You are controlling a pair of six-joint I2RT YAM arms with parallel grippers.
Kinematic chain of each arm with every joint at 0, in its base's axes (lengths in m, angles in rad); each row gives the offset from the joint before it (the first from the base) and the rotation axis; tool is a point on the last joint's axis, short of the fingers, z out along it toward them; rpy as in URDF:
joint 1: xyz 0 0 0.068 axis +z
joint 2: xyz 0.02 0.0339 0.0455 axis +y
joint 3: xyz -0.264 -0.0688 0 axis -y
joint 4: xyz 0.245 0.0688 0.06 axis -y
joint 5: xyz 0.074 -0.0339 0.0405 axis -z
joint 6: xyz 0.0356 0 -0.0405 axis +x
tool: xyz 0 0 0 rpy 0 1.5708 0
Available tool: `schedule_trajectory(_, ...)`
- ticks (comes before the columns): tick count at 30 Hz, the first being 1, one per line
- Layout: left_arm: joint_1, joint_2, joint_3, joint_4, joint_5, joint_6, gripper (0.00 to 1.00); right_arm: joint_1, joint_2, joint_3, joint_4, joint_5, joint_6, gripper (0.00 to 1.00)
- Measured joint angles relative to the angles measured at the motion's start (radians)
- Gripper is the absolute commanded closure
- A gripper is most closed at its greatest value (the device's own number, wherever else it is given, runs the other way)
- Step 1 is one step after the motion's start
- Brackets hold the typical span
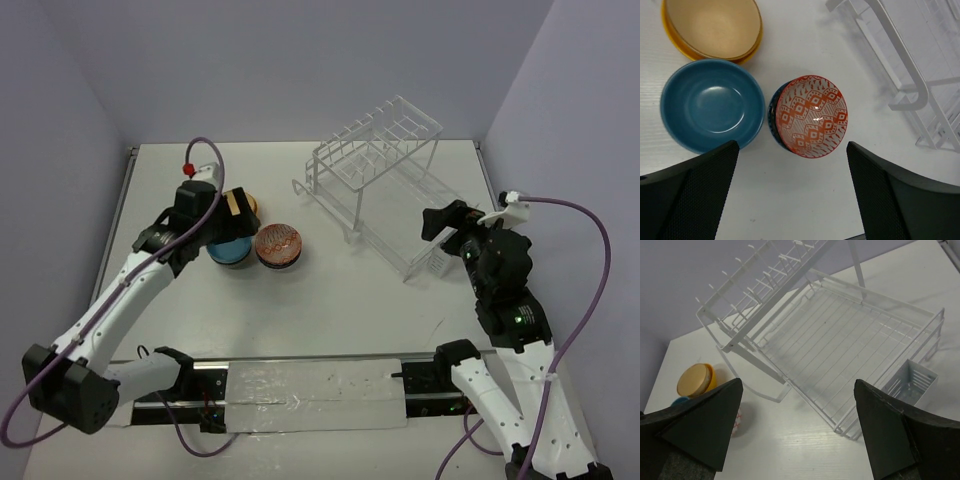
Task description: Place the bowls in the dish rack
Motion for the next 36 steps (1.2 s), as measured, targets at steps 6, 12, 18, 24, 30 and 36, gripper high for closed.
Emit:
schedule_trajectory(6,-0.092,0.163,0.043,0.006,-0.069,-0.042,0.19,0.000,0.007,-0.013,-0.005,-0.013,0.002,0.00)
schedule_trajectory(12,-0.146,0.316,0.100,-0.009,-0.138,-0.060,0.35,0.005,0.006,-0.029,-0.005,-0.015,0.002,0.00)
schedule_trajectory(18,-0.179,0.422,0.162,-0.029,-0.196,-0.058,0.45,0.014,-0.014,-0.047,-0.005,-0.007,0.001,0.00)
schedule_trajectory(24,-0.191,0.497,0.198,-0.067,-0.245,-0.054,0.50,0.029,-0.028,-0.056,-0.003,0.009,-0.004,0.00)
schedule_trajectory(30,-0.193,0.517,0.199,-0.103,-0.294,-0.052,0.50,0.037,-0.034,-0.058,-0.002,0.021,-0.008,0.00)
schedule_trajectory(36,-0.193,0.517,0.199,-0.114,-0.317,-0.051,0.55,0.040,-0.037,-0.060,0.003,0.023,-0.011,0.00)
